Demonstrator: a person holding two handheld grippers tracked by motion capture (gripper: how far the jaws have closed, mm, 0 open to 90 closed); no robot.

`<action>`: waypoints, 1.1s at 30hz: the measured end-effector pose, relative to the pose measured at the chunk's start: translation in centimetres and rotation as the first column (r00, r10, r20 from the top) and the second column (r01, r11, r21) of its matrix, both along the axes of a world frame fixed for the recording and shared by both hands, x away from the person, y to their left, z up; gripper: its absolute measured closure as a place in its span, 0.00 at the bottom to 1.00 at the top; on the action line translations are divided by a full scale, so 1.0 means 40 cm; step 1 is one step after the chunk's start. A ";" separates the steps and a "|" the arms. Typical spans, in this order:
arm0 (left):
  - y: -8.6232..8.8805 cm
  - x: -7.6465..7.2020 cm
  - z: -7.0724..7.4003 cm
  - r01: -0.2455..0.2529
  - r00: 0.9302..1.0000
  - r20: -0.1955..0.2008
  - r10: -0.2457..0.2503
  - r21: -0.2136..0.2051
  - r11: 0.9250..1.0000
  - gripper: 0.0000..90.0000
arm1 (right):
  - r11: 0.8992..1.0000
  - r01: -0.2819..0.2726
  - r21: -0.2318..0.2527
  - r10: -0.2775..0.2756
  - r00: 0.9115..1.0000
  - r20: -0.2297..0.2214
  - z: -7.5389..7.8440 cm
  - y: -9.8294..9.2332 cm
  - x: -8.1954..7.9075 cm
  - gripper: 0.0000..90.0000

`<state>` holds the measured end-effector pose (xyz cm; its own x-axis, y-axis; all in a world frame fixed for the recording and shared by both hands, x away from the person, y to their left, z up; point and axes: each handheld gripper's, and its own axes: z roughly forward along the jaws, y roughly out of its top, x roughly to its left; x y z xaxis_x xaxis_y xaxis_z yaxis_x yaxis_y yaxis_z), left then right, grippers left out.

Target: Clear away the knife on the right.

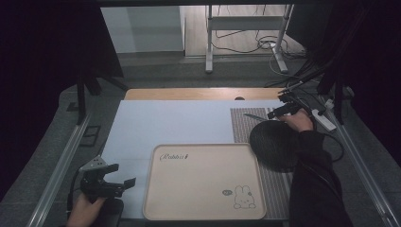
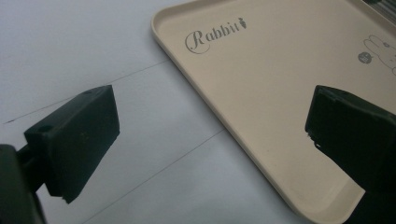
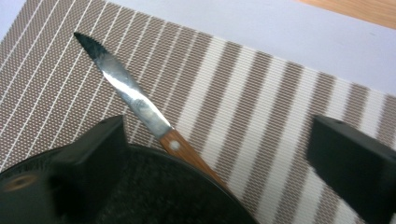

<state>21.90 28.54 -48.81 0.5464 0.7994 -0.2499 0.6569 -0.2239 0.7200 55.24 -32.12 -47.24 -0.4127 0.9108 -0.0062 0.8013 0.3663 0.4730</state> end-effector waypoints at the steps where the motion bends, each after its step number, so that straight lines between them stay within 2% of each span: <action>1: 0.000 0.000 0.000 0.000 1.000 0.000 0.000 0.000 1.000 0.03 | 1.000 -0.007 -0.015 0.007 1.000 -0.002 -0.004 0.010 0.002 0.01; 5: 0.000 0.000 0.000 0.000 1.000 0.000 0.000 -0.001 1.000 0.03 | 0.999 -0.028 -0.037 0.027 0.999 -0.023 -0.020 0.037 0.012 0.00; 18: 0.001 -0.001 0.000 -0.001 1.000 -0.002 0.001 -0.004 1.000 0.03 | 0.995 -0.035 -0.094 0.029 0.997 -0.069 -0.076 0.070 0.051 0.00; 19: 0.002 -0.001 0.000 -0.001 1.000 0.000 0.001 -0.004 1.000 0.03 | 0.993 -0.039 -0.114 0.030 0.996 -0.078 -0.083 0.074 0.057 0.00; 22: 0.003 -0.002 0.000 -0.001 1.000 0.001 0.001 -0.004 1.000 0.03 | 0.994 -0.035 -0.100 0.026 0.995 -0.092 -0.086 0.068 0.063 0.00; 26: 0.003 -0.002 0.000 -0.001 1.000 0.002 0.001 -0.004 1.000 0.03 | 0.994 -0.016 -0.108 0.008 0.997 -0.080 -0.081 0.053 0.065 0.03; 29: 0.002 -0.002 0.000 -0.001 1.000 0.001 0.001 -0.003 1.000 0.03 | 0.996 -0.002 -0.090 -0.004 0.998 -0.065 -0.073 0.021 0.064 0.14; 30: 0.002 -0.002 0.000 -0.001 1.000 0.001 0.001 -0.003 1.000 0.03 | 0.998 0.000 -0.070 -0.005 0.998 -0.069 -0.071 0.010 0.063 0.18; 33: 0.002 -0.002 0.000 -0.001 1.000 0.001 0.001 -0.002 1.000 0.03 | 0.998 -0.002 -0.062 -0.001 0.998 -0.057 -0.064 -0.008 0.056 0.29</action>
<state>21.82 28.62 -48.82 0.5461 0.7993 -0.2507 0.6561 -0.2220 0.7213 57.47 -32.43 -49.81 -0.4146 0.9092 -0.0386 0.8262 0.3938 0.4028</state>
